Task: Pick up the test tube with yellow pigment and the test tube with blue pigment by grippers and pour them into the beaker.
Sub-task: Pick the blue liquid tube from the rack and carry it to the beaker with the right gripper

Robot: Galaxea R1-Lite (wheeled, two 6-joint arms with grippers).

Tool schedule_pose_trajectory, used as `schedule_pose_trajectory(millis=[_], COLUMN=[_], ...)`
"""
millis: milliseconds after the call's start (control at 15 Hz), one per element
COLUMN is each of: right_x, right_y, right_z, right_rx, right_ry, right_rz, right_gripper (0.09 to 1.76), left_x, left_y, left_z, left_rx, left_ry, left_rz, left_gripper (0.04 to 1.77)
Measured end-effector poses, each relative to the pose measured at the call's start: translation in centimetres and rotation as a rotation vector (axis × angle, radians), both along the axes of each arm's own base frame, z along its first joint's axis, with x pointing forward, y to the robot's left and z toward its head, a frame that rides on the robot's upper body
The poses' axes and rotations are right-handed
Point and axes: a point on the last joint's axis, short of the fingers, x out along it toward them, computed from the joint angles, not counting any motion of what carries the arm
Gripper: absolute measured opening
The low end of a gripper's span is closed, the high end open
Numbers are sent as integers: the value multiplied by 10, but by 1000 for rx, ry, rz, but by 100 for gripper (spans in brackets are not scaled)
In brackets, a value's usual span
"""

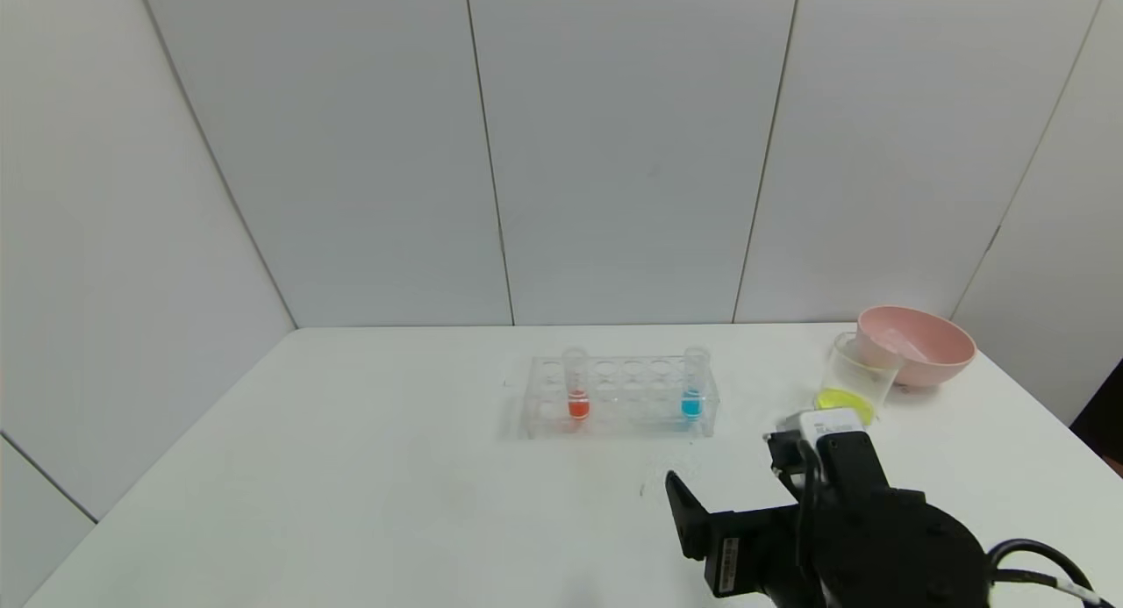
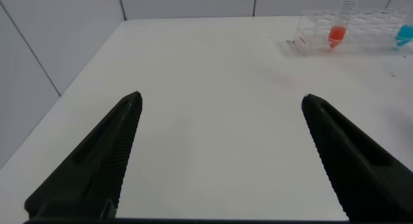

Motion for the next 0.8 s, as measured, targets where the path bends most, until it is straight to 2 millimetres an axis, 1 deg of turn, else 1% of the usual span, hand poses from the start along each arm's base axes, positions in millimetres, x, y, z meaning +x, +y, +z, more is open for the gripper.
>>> schedule_pose_trajectory(millis=[67,333,533,667,800], right_x=[9,58,90,105,115], right_y=[1,5,9,12,15], right_z=[-1,-1,-5,-11,-19], right_rx=[-14,-50,-93,-111,-112], right_ry=[0,-8,-30,-40,-48], right_rz=[-6,16,-8,-21,-31], right_gripper=[170,170,171,171,171], left_x=[0,0,0,0,0], left_y=[0,0,0,0,0], left_z=[0,0,0,0,0], left_rx=[0,0,0,0,0], left_ry=[0,0,0,0,0], left_rz=[0,0,0,0,0], left_gripper=[176,176,176,176,176])
